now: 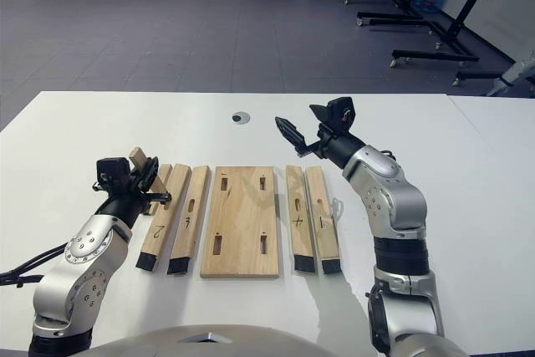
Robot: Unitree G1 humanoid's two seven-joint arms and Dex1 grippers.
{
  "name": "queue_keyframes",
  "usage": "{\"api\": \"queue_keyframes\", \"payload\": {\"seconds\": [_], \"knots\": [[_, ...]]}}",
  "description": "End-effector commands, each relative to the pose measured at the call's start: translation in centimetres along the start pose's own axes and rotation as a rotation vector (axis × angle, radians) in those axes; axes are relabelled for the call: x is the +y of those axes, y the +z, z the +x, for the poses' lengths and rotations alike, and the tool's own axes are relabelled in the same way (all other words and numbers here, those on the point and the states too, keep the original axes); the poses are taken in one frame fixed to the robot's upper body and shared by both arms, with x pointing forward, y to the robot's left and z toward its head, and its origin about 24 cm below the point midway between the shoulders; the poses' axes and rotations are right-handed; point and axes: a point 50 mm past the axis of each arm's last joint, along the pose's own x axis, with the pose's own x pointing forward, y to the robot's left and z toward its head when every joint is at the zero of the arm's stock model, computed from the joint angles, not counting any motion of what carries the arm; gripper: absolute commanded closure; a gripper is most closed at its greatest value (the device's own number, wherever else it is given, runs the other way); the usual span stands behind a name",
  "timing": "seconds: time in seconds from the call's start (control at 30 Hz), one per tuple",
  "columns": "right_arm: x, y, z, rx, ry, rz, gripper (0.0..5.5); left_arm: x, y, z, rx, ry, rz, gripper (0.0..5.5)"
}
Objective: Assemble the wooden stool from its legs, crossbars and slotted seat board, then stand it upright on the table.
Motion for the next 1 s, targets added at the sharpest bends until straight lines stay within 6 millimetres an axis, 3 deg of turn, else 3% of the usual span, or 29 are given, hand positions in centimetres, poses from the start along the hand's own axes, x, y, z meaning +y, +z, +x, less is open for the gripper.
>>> {"api": "queue_keyframes", "payload": {"seconds": [0.03, 0.5, 0.8, 1.0], "knots": [[0.1, 0.5, 0.3, -0.011, 0.008, -0.017, 0.24, -0.1, -0.8, 0.0, 0.022, 0.001, 0.005, 5.11], [0.4, 0.5, 0.3, -0.013, 0.008, -0.016, 0.24, -0.1, -2.2, 0.7, 0.041, -0.024, 0.048, 5.11], [0.5, 0.5, 0.8, -0.010, 0.030, -0.015, 0.24, 2.4, -6.7, -0.4, 0.123, 0.052, 0.159, 5.11], [0.6, 0.5, 0.8, -0.004, 0.033, -0.017, 0.24, 3.1, -8.7, -0.5, 0.176, 0.071, 0.069, 5.11]]}}
